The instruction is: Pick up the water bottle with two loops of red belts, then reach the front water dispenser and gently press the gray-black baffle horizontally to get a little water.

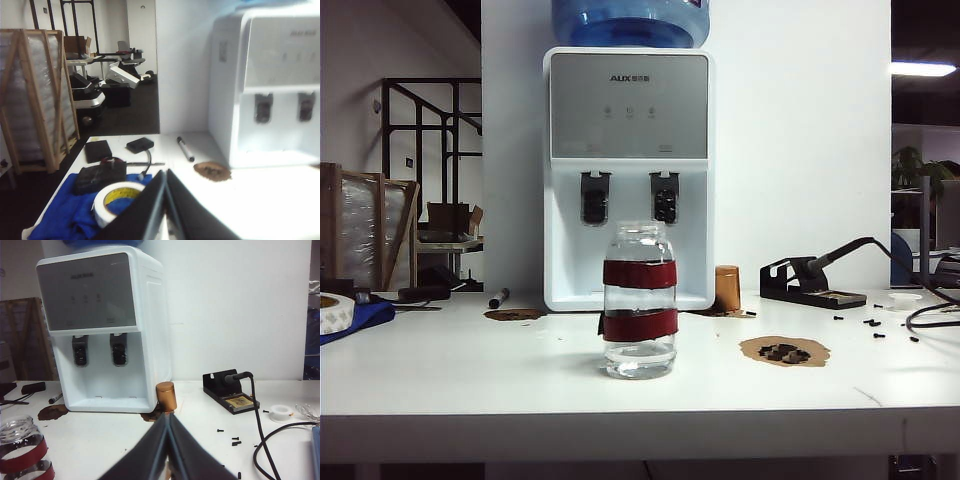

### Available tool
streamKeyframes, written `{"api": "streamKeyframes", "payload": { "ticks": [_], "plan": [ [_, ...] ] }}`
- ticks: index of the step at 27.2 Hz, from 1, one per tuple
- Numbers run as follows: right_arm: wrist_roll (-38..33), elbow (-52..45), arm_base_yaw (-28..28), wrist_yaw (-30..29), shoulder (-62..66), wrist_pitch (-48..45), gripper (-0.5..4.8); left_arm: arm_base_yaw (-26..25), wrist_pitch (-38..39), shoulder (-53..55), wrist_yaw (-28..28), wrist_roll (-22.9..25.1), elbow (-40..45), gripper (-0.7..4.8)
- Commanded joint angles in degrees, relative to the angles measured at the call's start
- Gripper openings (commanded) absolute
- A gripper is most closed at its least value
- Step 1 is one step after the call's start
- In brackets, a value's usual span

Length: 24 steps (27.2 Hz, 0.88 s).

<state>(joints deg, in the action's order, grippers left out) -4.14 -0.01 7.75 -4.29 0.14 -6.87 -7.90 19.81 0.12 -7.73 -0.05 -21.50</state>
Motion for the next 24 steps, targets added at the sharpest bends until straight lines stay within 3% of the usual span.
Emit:
{"api": "streamKeyframes", "payload": {
  "ticks": [1, 7, 11, 14, 19, 24],
  "plan": [
    [1.18, -0.22, 0.0, 0.68, 0.0, 0.79, -0.05, -0.13, -8.46, -0.04, -0.22, 3.1, 4.42, -0.04],
    [1.31, -0.22, 0.0, 0.81, 0.0, 3.15, -0.05, -0.07, -21.31, -0.04, -2.89, -0.39, 15.23, -0.04],
    [1.44, -0.22, 0.0, 1.6, 0.0, 3.37, -0.05, 0.09, -24.98, -0.04, -3.19, -3.37, 19.91, -0.04],
    [2.25, -0.22, 0.0, 1.55, 0.0, 3.39, -0.04, 0.31, -20.76, -0.09, -3.89, -6.45, 21.2, -0.04],
    [2.23, -0.22, 0.0, 1.53, 0.0, 3.32, -0.04, 0.31, -14.1, -0.09, -5.51, -6.32, 21.2, -0.04],
    [1.49, -0.22, 0.0, 1.51, 0.0, 3.32, -0.04, 0.28, -12.5, -0.09, -5.35, 0.66, 21.2, -0.04]
  ]
}}
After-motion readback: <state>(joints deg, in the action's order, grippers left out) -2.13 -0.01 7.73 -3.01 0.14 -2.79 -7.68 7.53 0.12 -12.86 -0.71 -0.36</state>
